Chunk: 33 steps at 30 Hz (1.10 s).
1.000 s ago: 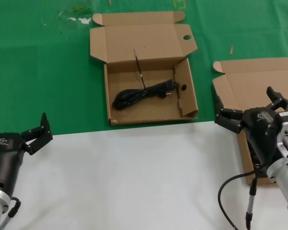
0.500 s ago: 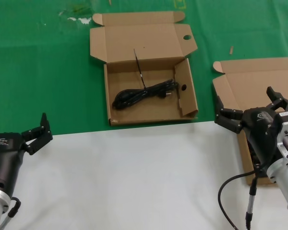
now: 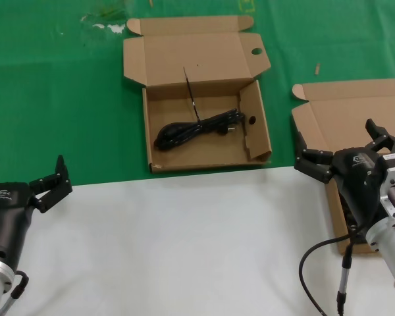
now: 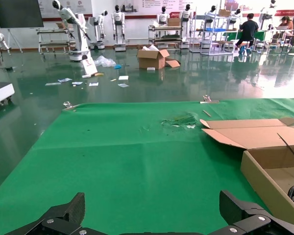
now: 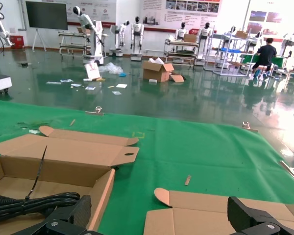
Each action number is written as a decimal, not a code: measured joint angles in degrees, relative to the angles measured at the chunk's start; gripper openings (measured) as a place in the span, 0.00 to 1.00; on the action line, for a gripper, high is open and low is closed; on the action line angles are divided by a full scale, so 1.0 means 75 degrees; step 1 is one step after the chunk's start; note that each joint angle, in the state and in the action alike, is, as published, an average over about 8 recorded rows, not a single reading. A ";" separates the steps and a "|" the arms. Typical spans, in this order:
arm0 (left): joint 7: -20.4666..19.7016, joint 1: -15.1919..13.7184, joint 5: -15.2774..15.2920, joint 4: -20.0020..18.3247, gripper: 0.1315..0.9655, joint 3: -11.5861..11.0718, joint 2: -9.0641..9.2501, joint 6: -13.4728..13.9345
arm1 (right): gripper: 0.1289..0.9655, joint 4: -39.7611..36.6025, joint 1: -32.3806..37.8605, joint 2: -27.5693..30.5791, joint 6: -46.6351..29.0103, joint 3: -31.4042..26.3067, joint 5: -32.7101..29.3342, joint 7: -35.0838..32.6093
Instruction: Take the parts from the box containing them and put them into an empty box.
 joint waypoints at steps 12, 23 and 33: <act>0.0000 0.0000 0.0000 0.0000 1.00 0.0000 0.0000 0.0000 | 1.00 0.0000 0.0000 0.0000 0.0000 0.0000 0.0000 0.0000; 0.0000 0.0000 0.0000 0.0000 1.00 0.0000 0.0000 0.0000 | 1.00 0.0000 0.0000 0.0000 0.0000 0.0000 0.0000 0.0000; 0.0000 0.0000 0.0000 0.0000 1.00 0.0000 0.0000 0.0000 | 1.00 0.0000 0.0000 0.0000 0.0000 0.0000 0.0000 0.0000</act>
